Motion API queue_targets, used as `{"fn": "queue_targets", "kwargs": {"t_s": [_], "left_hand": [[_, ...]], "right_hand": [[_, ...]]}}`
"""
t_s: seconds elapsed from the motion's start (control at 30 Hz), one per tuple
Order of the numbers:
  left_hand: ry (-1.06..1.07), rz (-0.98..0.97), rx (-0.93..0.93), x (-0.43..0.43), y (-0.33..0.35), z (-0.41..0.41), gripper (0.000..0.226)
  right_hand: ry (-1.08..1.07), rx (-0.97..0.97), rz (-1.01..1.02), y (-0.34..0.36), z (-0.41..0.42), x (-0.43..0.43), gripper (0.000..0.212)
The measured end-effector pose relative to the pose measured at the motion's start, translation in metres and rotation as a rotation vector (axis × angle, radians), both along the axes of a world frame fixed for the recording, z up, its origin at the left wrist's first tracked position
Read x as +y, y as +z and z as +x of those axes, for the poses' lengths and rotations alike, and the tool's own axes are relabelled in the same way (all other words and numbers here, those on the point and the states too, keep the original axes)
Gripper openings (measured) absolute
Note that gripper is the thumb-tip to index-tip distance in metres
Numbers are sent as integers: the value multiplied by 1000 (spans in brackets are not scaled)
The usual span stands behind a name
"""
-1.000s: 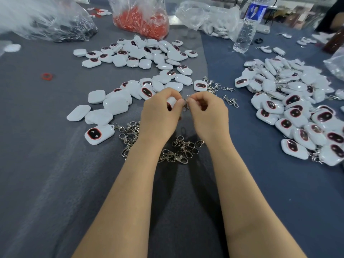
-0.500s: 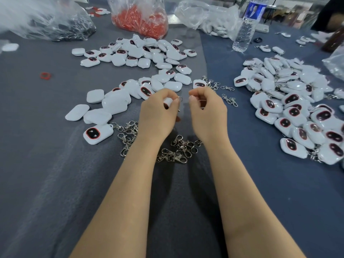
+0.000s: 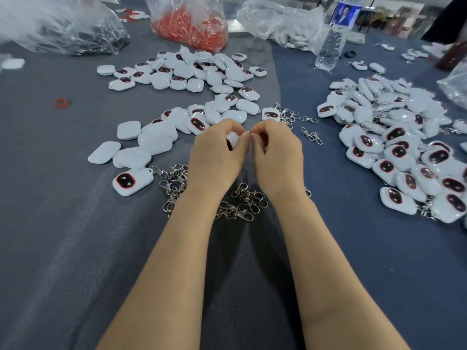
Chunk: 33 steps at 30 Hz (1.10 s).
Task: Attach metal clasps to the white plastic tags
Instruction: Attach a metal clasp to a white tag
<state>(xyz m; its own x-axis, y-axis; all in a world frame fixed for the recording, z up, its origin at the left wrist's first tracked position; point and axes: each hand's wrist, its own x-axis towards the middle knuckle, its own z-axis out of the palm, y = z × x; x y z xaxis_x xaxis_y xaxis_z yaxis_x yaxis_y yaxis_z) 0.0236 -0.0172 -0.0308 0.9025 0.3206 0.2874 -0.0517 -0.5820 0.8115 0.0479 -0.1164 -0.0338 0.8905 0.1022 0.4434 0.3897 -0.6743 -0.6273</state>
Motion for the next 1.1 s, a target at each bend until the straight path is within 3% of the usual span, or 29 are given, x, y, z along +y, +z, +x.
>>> {"fn": "queue_targets", "kwargs": {"t_s": [0.47,0.7,0.87,1.0,1.1], "left_hand": [[-24,73,-26,-2,0,0,6],[-40,113,-75,-5,3,-2,10],[-29,217,-105,-9,2,-2,11],[5,253,-121,-11,0,0,13],[23,131,-106,-8,-1,1,12]], "right_hand": [[20,134,246,2,-1,-1,13],[-23,312,370,7,2,0,20],[-52,303,377,7,1,-1,31],[-85,263,437,7,-2,1,20],[-55,211,488,10,-2,4,15]]}}
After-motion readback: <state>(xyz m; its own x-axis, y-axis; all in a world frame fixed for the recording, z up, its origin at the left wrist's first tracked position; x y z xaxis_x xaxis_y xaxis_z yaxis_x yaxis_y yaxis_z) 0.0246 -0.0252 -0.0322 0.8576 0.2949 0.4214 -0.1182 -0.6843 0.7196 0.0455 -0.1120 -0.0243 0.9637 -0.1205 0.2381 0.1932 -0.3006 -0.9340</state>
